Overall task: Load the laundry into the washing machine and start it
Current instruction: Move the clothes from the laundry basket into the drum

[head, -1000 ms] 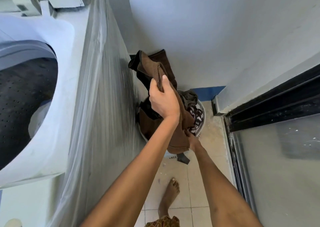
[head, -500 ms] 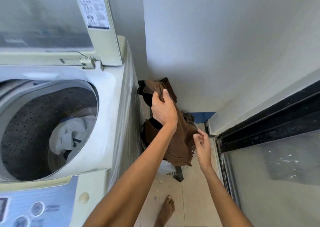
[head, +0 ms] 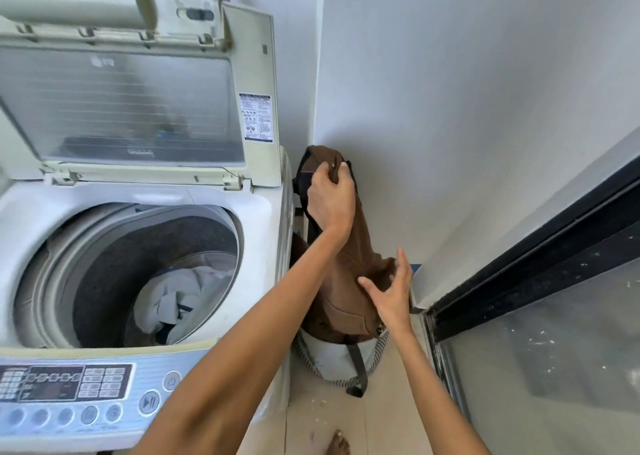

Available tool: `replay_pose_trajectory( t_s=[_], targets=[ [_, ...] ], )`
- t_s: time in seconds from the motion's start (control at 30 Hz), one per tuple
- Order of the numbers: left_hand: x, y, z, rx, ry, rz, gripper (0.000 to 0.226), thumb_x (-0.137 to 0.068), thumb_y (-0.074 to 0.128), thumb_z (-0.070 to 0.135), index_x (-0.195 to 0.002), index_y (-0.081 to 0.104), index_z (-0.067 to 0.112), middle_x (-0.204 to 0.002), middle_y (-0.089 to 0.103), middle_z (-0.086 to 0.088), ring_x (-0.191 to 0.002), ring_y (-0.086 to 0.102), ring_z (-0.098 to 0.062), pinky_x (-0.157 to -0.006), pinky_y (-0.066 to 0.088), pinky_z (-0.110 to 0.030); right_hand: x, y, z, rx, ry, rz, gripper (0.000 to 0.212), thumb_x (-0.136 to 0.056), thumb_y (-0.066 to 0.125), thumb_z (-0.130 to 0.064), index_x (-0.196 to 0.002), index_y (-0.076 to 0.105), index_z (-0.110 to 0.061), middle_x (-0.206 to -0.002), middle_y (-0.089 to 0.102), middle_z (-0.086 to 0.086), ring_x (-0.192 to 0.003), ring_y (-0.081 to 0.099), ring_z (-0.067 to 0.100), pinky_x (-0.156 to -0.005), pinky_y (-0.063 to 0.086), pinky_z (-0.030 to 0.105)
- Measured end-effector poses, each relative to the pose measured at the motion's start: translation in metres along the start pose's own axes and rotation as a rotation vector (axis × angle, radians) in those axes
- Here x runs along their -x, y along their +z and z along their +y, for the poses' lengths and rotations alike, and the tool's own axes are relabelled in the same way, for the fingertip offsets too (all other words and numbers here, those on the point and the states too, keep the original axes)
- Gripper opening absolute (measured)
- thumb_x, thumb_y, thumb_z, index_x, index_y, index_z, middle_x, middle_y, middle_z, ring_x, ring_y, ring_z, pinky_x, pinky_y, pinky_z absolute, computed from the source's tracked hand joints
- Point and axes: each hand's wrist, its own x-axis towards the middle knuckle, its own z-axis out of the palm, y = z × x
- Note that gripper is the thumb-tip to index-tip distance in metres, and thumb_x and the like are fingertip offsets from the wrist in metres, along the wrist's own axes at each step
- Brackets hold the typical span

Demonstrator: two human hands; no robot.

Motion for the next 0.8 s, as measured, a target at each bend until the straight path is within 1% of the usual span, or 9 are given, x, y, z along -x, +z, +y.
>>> replay_pose_trajectory(
  t_s=[0.07, 0.13, 0.2, 0.3, 0.4, 0.5, 0.57, 0.7, 0.8],
  targets=[
    [0.006, 0.0, 0.022, -0.035, 0.037, -0.103, 0.04, -0.093, 0.049, 0.034, -0.127, 0.056, 0.014, -0.124, 0.063, -0.009, -0.116, 0.055, -0.027, -0.096, 0.041, -0.036, -0.005, -0.003, -0.03, 0.101, -0.113, -0.085, 0.11, -0.069, 0.077, -0.045, -0.15, 0.005, -0.03, -0.157, 0.013, -0.005, -0.143, 0.016, 0.011, -0.114, 0.021, 0.031],
    [0.009, 0.001, 0.047, -0.087, 0.121, -0.224, 0.038, -0.093, 0.049, 0.035, -0.124, 0.057, 0.015, -0.121, 0.064, -0.009, -0.113, 0.057, -0.028, -0.093, 0.042, -0.037, -0.011, -0.004, -0.071, 0.067, -0.098, -0.145, 0.109, -0.072, 0.078, -0.038, -0.151, 0.003, -0.03, -0.155, 0.023, -0.002, -0.139, 0.027, 0.014, -0.115, 0.026, 0.035],
    [0.008, 0.0, 0.071, -0.133, 0.23, -0.313, 0.031, -0.091, 0.05, 0.036, -0.107, 0.063, 0.014, -0.108, 0.067, -0.009, -0.104, 0.06, -0.029, -0.083, 0.043, -0.034, -0.02, -0.007, -0.11, 0.025, -0.08, -0.077, 0.091, -0.077, 0.076, -0.035, -0.148, 0.022, -0.021, -0.142, 0.046, 0.005, -0.127, 0.046, 0.021, -0.106, 0.04, 0.036],
    [-0.001, -0.005, 0.106, -0.166, 0.303, -0.446, 0.034, -0.089, 0.052, 0.046, -0.087, 0.061, 0.014, -0.097, 0.067, -0.006, -0.096, 0.06, -0.026, -0.082, 0.043, -0.034, -0.03, -0.015, -0.156, 0.027, -0.154, 0.12, 0.035, -0.087, 0.066, -0.029, -0.109, 0.063, -0.001, -0.106, 0.068, 0.018, -0.103, 0.063, 0.032, -0.079, 0.046, 0.029],
    [-0.014, -0.023, 0.134, 0.112, 0.262, -0.613, 0.036, -0.091, 0.048, 0.05, -0.081, 0.064, 0.018, -0.088, 0.066, -0.003, -0.086, 0.062, -0.018, -0.085, 0.05, -0.035, -0.04, -0.026, -0.193, -0.078, -0.222, 0.23, 0.032, -0.09, 0.062, -0.031, -0.096, 0.067, 0.0, -0.096, 0.071, 0.019, -0.095, 0.066, 0.031, -0.079, 0.052, 0.038],
    [-0.031, -0.043, 0.125, 0.353, 0.167, -0.624, 0.034, -0.1, 0.039, 0.033, -0.097, 0.064, 0.01, -0.081, 0.063, -0.004, -0.068, 0.06, -0.008, -0.066, 0.05, -0.016, -0.044, -0.039, -0.223, -0.094, -0.26, 0.224, 0.029, -0.09, 0.062, -0.03, -0.095, 0.066, -0.002, -0.097, 0.07, 0.017, -0.094, 0.066, 0.028, -0.084, 0.054, 0.043],
    [-0.042, -0.05, 0.095, 0.255, 0.106, -0.589, 0.035, -0.102, 0.032, 0.033, -0.107, 0.056, 0.009, -0.094, 0.059, -0.01, -0.084, 0.056, -0.018, -0.07, 0.045, -0.02, -0.045, -0.048, -0.235, -0.118, -0.291, 0.233, 0.028, -0.09, 0.062, -0.029, -0.095, 0.066, -0.002, -0.097, 0.07, 0.016, -0.093, 0.066, 0.027, -0.085, 0.054, 0.042],
    [-0.047, -0.056, 0.008, -0.062, -0.025, -0.753, 0.056, -0.102, 0.023, 0.044, -0.138, 0.04, 0.005, -0.141, 0.043, -0.01, -0.129, 0.042, -0.025, -0.11, 0.029, -0.036, -0.039, -0.069, -0.25, -0.248, -0.335, 0.237, 0.021, -0.092, 0.06, -0.024, -0.099, 0.064, -0.005, -0.099, 0.068, 0.01, -0.093, 0.066, 0.019, -0.084, 0.054, 0.026],
    [-0.033, -0.058, -0.041, -0.019, -0.21, -0.957, 0.084, -0.078, 0.039, 0.079, -0.139, 0.046, 0.02, -0.139, 0.047, 0.006, -0.125, 0.046, -0.014, -0.113, 0.03, -0.034, -0.037, -0.086, -0.26, -0.307, -0.368, 0.208, 0.013, -0.093, 0.057, -0.021, -0.1, 0.061, -0.01, -0.096, 0.065, 0.001, -0.087, 0.062, 0.004, -0.08, 0.051, 0.013]
  ],
)
